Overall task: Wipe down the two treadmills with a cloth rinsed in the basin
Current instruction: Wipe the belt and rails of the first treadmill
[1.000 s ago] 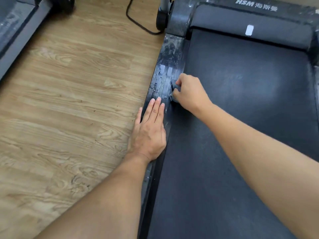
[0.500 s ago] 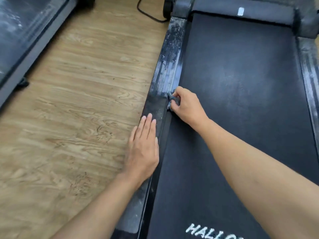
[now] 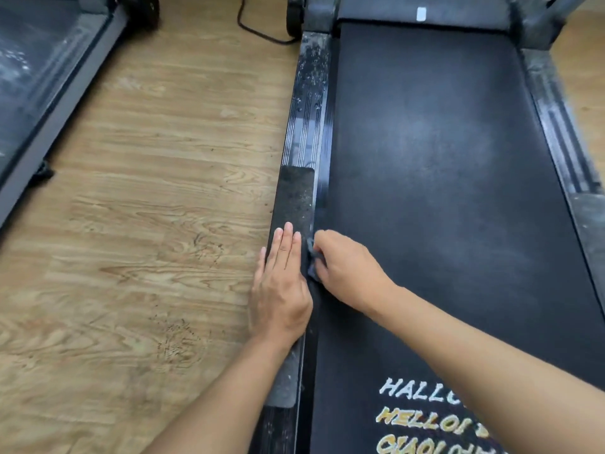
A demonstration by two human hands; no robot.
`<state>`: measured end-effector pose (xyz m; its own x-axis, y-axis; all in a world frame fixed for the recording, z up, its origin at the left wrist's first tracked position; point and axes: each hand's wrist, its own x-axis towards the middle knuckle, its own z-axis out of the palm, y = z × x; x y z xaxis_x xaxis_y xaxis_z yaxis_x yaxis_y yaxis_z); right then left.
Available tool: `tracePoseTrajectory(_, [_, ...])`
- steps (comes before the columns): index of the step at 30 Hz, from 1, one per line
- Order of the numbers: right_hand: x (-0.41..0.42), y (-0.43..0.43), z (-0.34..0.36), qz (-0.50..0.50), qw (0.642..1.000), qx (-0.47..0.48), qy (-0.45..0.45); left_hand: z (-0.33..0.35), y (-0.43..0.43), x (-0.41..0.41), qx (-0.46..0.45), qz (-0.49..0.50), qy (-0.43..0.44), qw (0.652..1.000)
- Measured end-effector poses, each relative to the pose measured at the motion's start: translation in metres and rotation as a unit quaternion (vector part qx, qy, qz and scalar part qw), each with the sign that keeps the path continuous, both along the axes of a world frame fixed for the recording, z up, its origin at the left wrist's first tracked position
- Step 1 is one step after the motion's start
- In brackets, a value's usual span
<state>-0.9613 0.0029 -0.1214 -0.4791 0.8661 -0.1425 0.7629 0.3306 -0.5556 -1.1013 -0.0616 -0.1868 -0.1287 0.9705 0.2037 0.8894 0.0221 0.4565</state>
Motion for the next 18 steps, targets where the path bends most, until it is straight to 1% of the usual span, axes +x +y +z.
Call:
tracePoseTrajectory(2, [0.011,-0.027,-0.002,0.044,0.999,-0.004,-0.005,0.0,0.001,0.001,-0.004,-0.004,-0.008,1.0])
tracePoseTrajectory(4, [0.012,-0.008,0.0,0.06,0.997,0.007,-0.044,0.002,0.0,0.002,-0.009,-0.006,-0.006,1.0])
tracePoseTrajectory(6, [0.002,0.04,0.005,0.012,0.998,0.016,-0.065,0.005,0.0,0.004,-0.013,-0.005,0.0,1.0])
tracePoseTrajectory(9, [-0.023,0.136,0.007,-0.106,0.991,0.03,-0.076,0.009,0.002,0.005,-0.021,-0.003,0.015,1.0])
tracePoseTrajectory(11, [-0.038,0.168,0.008,-0.138,0.985,0.03,-0.098,0.01,0.002,0.003,-0.029,-0.007,0.025,0.999])
tracePoseTrajectory(12, [-0.042,0.167,0.009,-0.135,0.983,0.016,-0.12,0.011,0.001,0.002,-0.039,-0.009,0.027,0.999])
tracePoseTrajectory(14, [-0.039,0.136,0.011,-0.109,0.984,0.002,-0.137,0.012,0.001,-0.001,-0.062,-0.017,0.027,0.998])
tracePoseTrajectory(18, [-0.021,-0.001,0.005,-0.103,0.993,-0.027,-0.046,0.023,0.003,0.0,-0.086,-0.022,0.009,0.996])
